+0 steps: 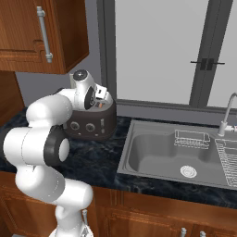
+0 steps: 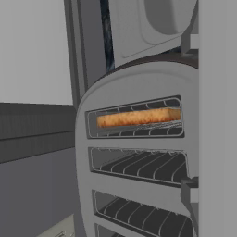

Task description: Start the toaster. Once the lever pops up, take the bread to the plate on the dining counter.

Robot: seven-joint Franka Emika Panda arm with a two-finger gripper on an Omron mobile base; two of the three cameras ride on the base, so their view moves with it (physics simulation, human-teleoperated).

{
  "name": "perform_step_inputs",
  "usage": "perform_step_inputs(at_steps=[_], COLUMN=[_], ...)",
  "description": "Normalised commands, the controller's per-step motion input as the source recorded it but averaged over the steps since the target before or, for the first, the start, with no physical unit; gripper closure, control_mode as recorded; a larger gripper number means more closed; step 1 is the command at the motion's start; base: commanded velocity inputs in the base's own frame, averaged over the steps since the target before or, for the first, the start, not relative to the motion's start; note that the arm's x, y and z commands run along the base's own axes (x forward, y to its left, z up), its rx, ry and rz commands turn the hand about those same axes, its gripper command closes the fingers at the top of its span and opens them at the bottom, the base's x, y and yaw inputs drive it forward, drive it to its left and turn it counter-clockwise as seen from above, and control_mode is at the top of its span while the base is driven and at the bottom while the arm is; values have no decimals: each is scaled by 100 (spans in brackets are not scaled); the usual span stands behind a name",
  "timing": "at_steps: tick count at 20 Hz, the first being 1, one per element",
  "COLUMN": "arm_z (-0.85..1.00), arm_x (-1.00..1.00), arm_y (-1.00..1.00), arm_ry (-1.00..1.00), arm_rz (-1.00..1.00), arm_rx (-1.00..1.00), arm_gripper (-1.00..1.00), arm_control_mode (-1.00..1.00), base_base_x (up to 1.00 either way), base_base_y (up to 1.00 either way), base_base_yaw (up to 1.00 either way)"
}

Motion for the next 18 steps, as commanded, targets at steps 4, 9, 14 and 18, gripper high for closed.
perform_step_inputs(at_steps=[4, 9, 14, 18], arm_z=[0, 0, 0, 0], arm_x=[0, 0, 0, 0], arm_y=[0, 0, 0, 0], arm_ry=[0, 0, 0, 0], arm_rz=[0, 0, 0, 0], arm_rx=[0, 0, 0, 0], arm_gripper=[-100, -100, -100, -100], arm_control_mode=[-100, -100, -100, -100], base_base_x=[0, 0, 0, 0], base_base_y=[0, 0, 0, 0], base_base_yaw=[0, 0, 0, 0])
